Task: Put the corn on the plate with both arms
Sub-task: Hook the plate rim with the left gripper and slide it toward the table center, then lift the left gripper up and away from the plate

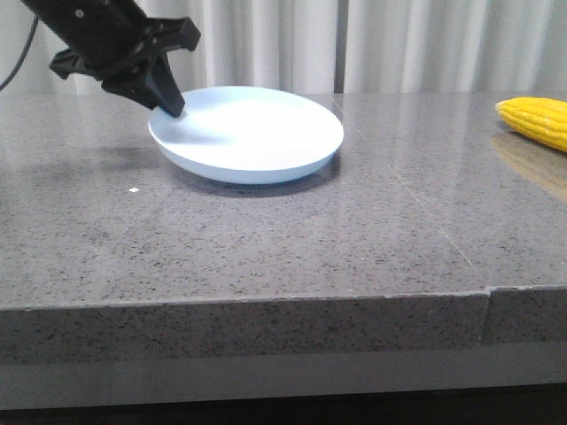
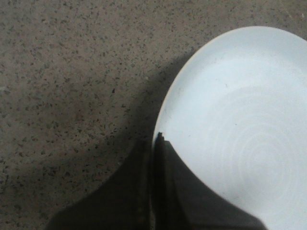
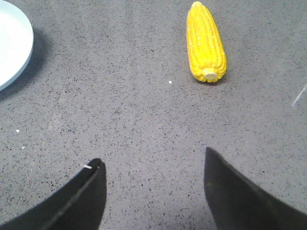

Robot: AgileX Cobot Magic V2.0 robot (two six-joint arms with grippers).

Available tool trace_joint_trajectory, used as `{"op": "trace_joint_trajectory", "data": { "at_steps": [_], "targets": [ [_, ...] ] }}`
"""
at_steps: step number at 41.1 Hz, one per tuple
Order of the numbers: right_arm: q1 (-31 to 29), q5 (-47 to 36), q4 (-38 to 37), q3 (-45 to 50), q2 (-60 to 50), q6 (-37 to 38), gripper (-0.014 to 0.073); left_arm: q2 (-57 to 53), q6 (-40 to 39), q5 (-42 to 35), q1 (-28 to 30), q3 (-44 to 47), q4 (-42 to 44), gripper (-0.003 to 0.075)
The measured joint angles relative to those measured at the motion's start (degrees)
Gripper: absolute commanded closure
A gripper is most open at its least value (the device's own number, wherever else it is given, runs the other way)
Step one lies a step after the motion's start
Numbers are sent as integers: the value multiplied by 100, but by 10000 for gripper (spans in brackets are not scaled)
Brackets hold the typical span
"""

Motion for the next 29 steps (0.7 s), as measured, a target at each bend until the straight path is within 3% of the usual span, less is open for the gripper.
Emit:
{"op": "trace_joint_trajectory", "data": {
  "at_steps": [10,14,21,24,29],
  "targets": [
    [0,0,0,0,0,0,117,163,0,-14,0,0,0,722],
    [0,0,0,0,0,0,117,167,0,-14,0,0,0,607],
    [0,0,0,0,0,0,117,167,0,12,0,0,46,310],
    [0,0,0,0,0,0,117,167,0,22,0,0,98,264],
    [0,4,0,0,0,0,117,100,0,71,0,0,180,262]
  ]
}}
